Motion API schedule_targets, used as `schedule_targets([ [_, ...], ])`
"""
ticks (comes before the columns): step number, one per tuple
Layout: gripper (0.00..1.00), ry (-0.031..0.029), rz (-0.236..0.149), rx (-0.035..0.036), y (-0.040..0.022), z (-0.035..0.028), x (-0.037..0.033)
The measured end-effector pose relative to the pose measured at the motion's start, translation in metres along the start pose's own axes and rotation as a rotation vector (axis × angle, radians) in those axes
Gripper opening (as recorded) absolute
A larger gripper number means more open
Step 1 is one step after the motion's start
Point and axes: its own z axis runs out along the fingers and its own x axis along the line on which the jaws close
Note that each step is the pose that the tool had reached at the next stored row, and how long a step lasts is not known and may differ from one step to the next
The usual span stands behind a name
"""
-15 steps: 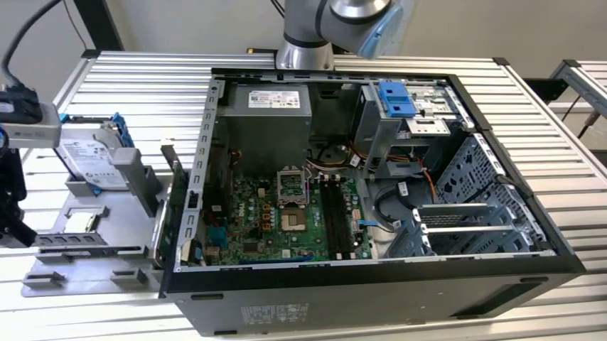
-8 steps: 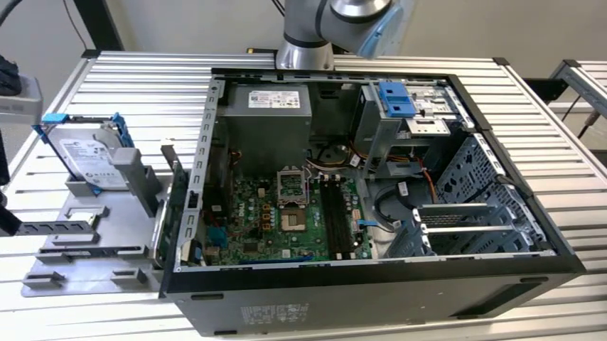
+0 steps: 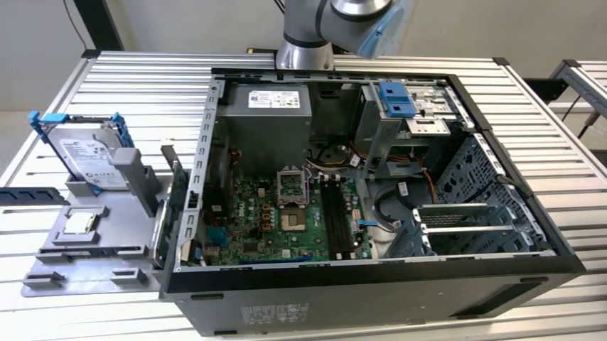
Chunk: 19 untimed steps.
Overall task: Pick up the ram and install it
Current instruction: 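Pick up the ram and move it above insertion slot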
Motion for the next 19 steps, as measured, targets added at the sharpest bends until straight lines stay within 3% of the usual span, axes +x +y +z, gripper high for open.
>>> schedule_targets([
  [2, 0.0, -0.0001, 0.0, -0.0003, 0.0001, -0.0086, 0.0],
  [10, 0.0, -0.0391, -0.001, -0.0019, 0.0001, -0.009, -0.0001],
  [12, 0.0, -0.0393, -0.001, -0.0019, -0.0021, -0.009, -0.0002],
  [19, 0.0, -0.0391, -0.001, -0.002, -0.0257, -0.0093, -0.0008],
])
